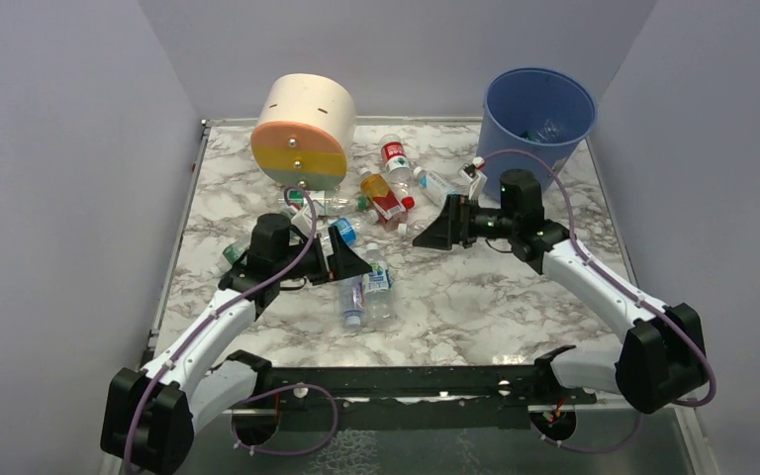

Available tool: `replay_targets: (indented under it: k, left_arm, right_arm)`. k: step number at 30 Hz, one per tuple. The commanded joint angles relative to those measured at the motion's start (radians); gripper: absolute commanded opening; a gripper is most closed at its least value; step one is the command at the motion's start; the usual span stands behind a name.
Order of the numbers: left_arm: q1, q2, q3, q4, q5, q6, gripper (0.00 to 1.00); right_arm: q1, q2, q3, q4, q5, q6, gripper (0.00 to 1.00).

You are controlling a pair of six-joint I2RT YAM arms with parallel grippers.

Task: Put the plastic bottles in the bin
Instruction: Pick up the plastic bottle at the center of the board.

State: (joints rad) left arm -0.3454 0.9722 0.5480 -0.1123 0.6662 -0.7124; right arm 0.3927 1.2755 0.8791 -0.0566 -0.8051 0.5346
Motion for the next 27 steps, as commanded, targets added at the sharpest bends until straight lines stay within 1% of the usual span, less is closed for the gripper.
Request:
replay_targets:
  k: [1, 3, 5, 8, 12, 15, 19, 22, 24, 27]
  left_arm:
    - [-0.016, -0.037, 0.051, -0.039, 0.010, -0.027, 0.99]
    - [-0.020, -0.071, 0.065, -0.090, -0.030, -0.010, 0.99]
    - [-0.029, -0.109, 0.040, -0.097, -0.085, -0.032, 0.99]
    - [-0.034, -0.113, 0.021, -0.091, -0.095, -0.058, 0.99]
    - [-0.038, -0.113, 0.049, -0.130, -0.116, -0.034, 0.99]
    - [-0.039, -0.120, 0.074, -0.151, -0.140, -0.015, 0.99]
    - [-0.038, -0.114, 0.126, -0.217, -0.160, 0.043, 0.99]
    - [-0.040, -0.126, 0.153, -0.257, -0.222, 0.094, 0.99]
    - [-0.039, -0.123, 0.155, -0.255, -0.244, 0.106, 0.99]
    - [-0.039, -0.109, 0.148, -0.237, -0.237, 0.100, 0.99]
  right_arm:
    - [0.052, -0.091, -0.106, -0.029, 0.040, 0.012, 1.00]
    - [0.081, -0.133, -0.172, -0.023, 0.059, 0.035, 1.00]
    - [0.110, -0.157, -0.209, -0.033, 0.086, 0.063, 1.00]
    - [0.169, -0.179, -0.223, -0.070, 0.176, 0.096, 1.00]
    - [0.233, -0.192, -0.215, -0.075, 0.240, 0.082, 1.00]
    - [0.259, -0.156, -0.192, -0.103, 0.303, 0.078, 0.99]
    - [0.301, -0.097, -0.187, -0.071, 0.387, 0.122, 0.99]
    - [0.336, -0.030, -0.170, -0.034, 0.446, 0.131, 0.91]
    - [0.361, 0.031, -0.133, -0.036, 0.484, 0.123, 0.90]
    - [0.396, 0.132, -0.049, -0.088, 0.540, 0.108, 0.90]
